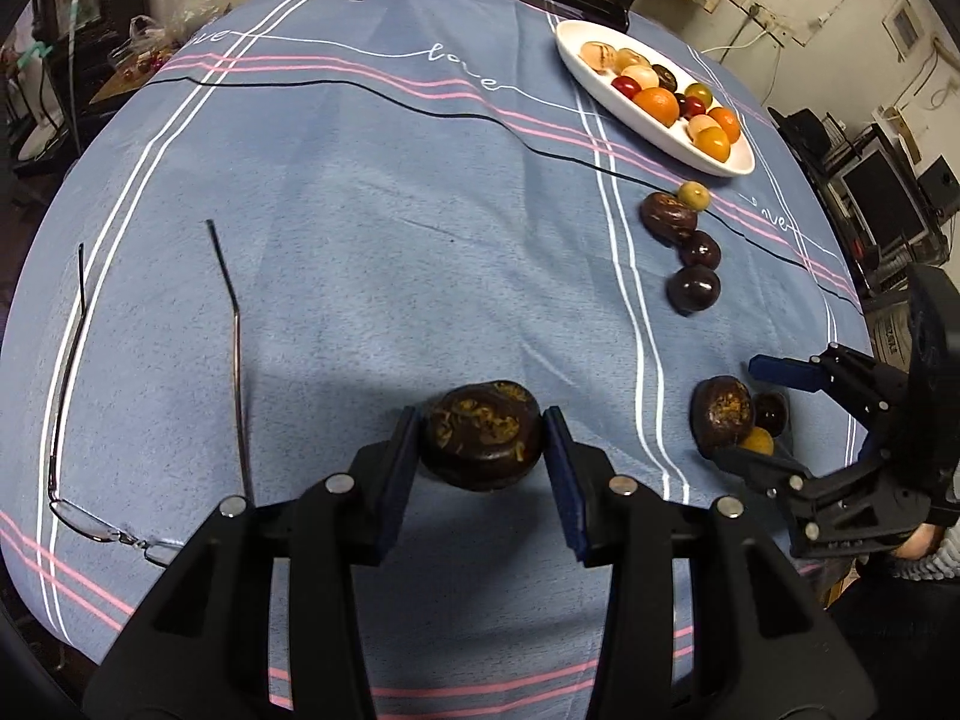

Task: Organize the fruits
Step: 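Grasp a mangosteen with the left tool while the right tool grasps another mangosteen, then carry both mangosteens to the plate and open both tools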

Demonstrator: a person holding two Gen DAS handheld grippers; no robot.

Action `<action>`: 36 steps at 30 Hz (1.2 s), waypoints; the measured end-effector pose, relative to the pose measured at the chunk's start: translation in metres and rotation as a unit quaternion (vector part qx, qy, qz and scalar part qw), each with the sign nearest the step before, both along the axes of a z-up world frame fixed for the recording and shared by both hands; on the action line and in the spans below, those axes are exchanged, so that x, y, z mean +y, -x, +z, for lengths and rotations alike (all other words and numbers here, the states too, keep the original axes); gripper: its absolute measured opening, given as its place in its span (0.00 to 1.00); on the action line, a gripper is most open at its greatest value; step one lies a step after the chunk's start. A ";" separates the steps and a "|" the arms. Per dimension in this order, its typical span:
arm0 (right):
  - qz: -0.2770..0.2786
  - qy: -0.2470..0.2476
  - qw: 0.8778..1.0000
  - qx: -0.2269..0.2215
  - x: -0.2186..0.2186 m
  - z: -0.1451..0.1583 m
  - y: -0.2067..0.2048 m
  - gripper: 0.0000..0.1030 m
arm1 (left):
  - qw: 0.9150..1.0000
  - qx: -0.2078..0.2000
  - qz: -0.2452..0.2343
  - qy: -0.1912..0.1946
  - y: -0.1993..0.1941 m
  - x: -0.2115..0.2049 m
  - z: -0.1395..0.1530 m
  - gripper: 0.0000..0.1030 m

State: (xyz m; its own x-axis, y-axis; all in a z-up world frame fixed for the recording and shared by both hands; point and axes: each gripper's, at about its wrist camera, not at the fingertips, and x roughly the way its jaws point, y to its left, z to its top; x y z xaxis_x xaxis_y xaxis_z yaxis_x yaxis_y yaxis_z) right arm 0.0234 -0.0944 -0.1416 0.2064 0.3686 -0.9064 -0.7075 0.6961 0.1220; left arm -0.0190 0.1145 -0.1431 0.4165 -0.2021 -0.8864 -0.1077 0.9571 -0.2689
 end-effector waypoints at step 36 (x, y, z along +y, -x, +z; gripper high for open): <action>-0.206 -0.052 0.977 -0.003 -0.132 0.015 -0.037 0.46 | 0.992 -0.013 -0.125 0.006 -0.087 -0.087 0.001 0.41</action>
State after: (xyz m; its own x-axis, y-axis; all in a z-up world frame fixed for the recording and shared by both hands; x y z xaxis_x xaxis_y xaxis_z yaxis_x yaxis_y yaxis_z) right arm 0.0603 -0.2268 -0.1265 0.3619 0.3440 -0.8665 -0.3710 0.9058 0.2047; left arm 0.0675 0.0273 -0.1425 0.3741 -0.3126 -0.8731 0.1404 0.9497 -0.2799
